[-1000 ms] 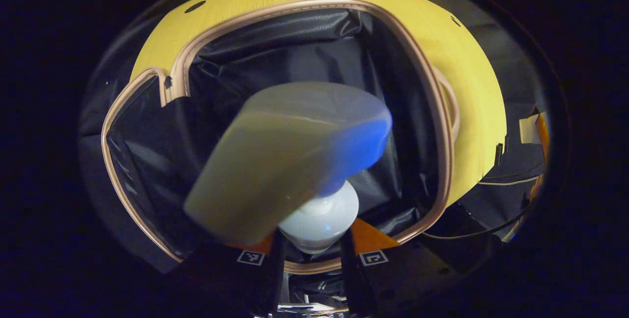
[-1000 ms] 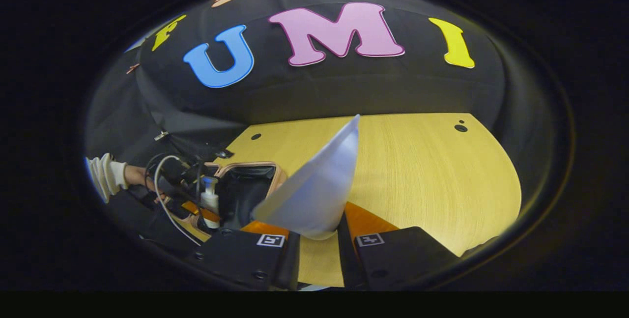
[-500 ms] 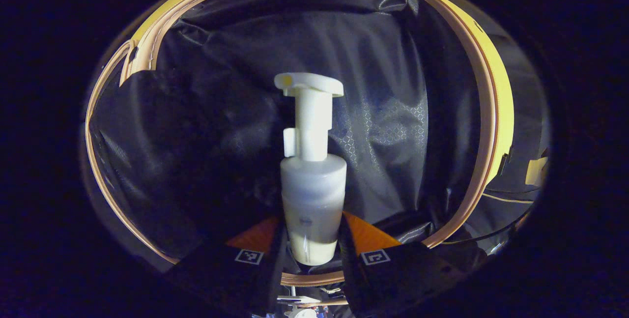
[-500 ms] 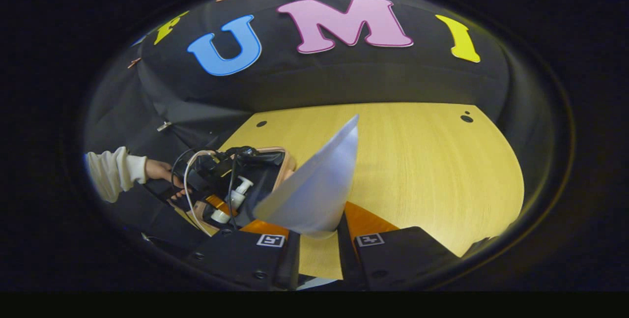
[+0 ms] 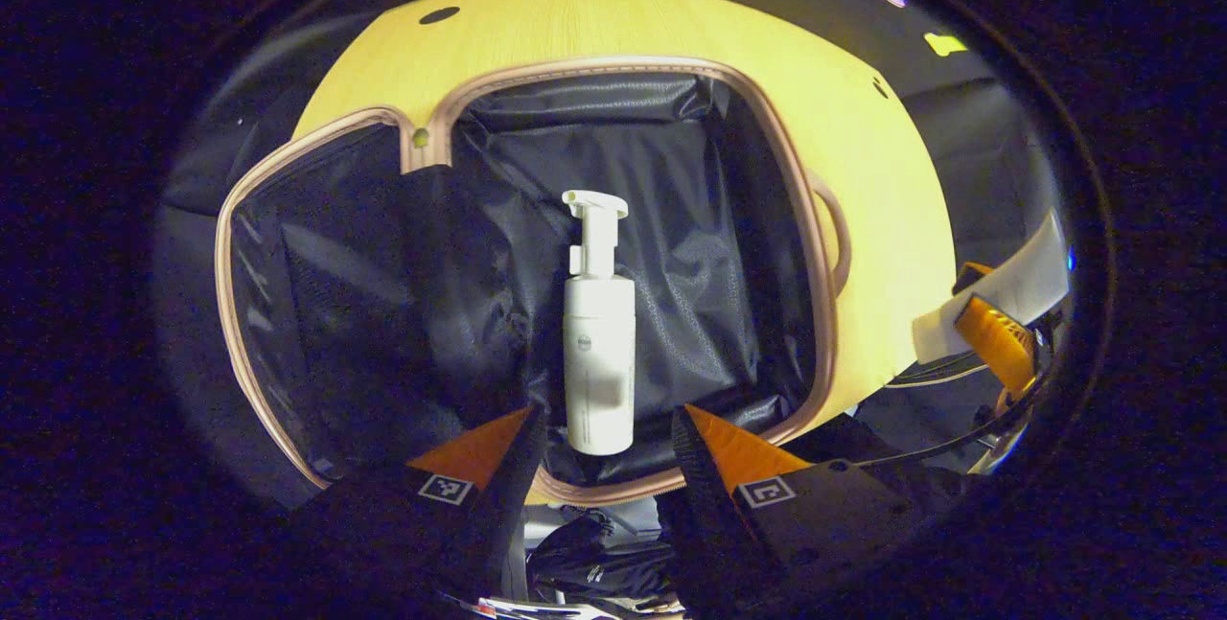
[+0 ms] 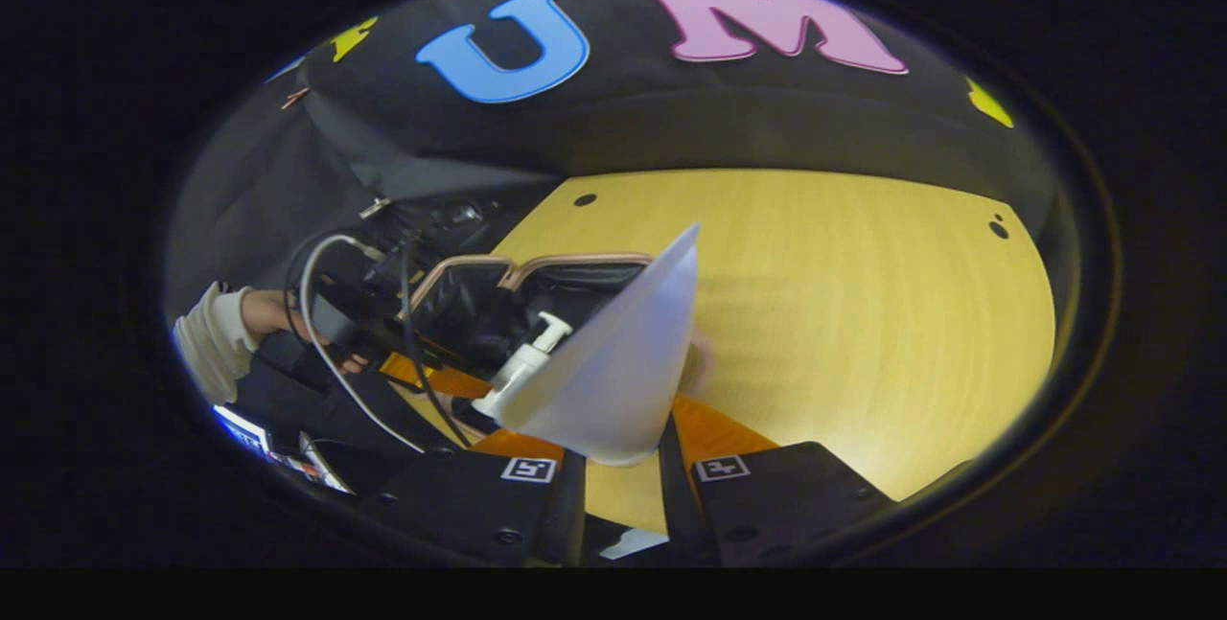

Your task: First open the suitcase, pack the skin care products into it, and then close the suitcase.

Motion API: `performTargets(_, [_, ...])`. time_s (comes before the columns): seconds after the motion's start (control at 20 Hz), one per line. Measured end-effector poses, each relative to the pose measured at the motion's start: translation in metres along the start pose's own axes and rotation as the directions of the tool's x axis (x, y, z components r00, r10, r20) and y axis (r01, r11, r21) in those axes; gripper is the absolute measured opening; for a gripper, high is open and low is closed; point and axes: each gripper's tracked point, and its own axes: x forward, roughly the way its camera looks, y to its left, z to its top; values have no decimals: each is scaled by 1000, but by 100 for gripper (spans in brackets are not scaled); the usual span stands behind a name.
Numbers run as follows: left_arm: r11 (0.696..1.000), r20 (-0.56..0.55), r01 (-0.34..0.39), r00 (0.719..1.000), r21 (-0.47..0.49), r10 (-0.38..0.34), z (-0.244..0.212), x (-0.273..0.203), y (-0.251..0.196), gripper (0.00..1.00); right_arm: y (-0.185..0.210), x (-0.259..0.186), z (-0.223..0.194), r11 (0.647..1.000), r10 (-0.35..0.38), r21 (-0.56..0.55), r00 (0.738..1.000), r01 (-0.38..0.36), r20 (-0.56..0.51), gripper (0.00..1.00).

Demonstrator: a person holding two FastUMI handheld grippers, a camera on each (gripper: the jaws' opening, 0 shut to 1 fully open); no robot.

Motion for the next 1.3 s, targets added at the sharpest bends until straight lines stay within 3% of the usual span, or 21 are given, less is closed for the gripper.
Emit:
performTargets(0.2, [996, 149, 27, 989, -80, -15, -28, -34, 27, 85, 30, 44, -16, 998, 68, 9, 986, -68, -154, 38])
performTargets(0.35, [987, 234, -9, 971, -160, 47, -53, -63, 73, 86, 43, 72, -28, 997, 80, 45, 956, -70, -281, 38])
performTargets(0.65, [928, 287, 0, 951, -373, 115, -102, -77, 155, 86, 52, 124, -71, 993, 55, 115, 841, 9, -538, 38])
performTargets(0.85, [881, 280, 21, 951, -472, 128, -120, -69, 194, 86, 28, 143, -95, 985, -57, 86, 764, 147, -642, 29])
performTargets(0.9, [873, 278, 19, 951, -487, 134, -124, -71, 203, 86, 21, 146, -96, 979, -80, 91, 754, 182, -652, 47])
performTargets(0.95, [868, 276, 17, 951, -497, 139, -125, -71, 211, 86, 23, 146, -94, 970, -68, 132, 751, 204, -657, 42])
performTargets(1.05, [857, 280, 14, 948, -515, 153, -125, -66, 219, 86, 24, 146, -87, 959, -59, 176, 765, 221, -642, 47])
performTargets(1.1, [852, 284, 15, 946, -523, 158, -123, -66, 226, 86, 26, 151, -86, 954, -44, 203, 771, 221, -636, 42])
performTargets(1.15, [847, 283, 11, 945, -531, 165, -118, -66, 236, 86, 32, 150, -82, 948, -26, 231, 779, 218, -627, 58])
performTargets(1.2, [843, 279, 5, 945, -537, 172, -116, -66, 247, 86, 36, 150, -79, 944, -21, 245, 784, 220, -621, 60])
performTargets(1.25, [841, 274, 0, 945, -541, 176, -113, -67, 257, 86, 39, 149, -76, 943, -22, 249, 789, 219, -614, 76])
performTargets(1.3, [841, 269, -4, 946, -541, 178, -110, -68, 265, 86, 41, 145, -73, 946, -24, 244, 799, 213, -601, 75])
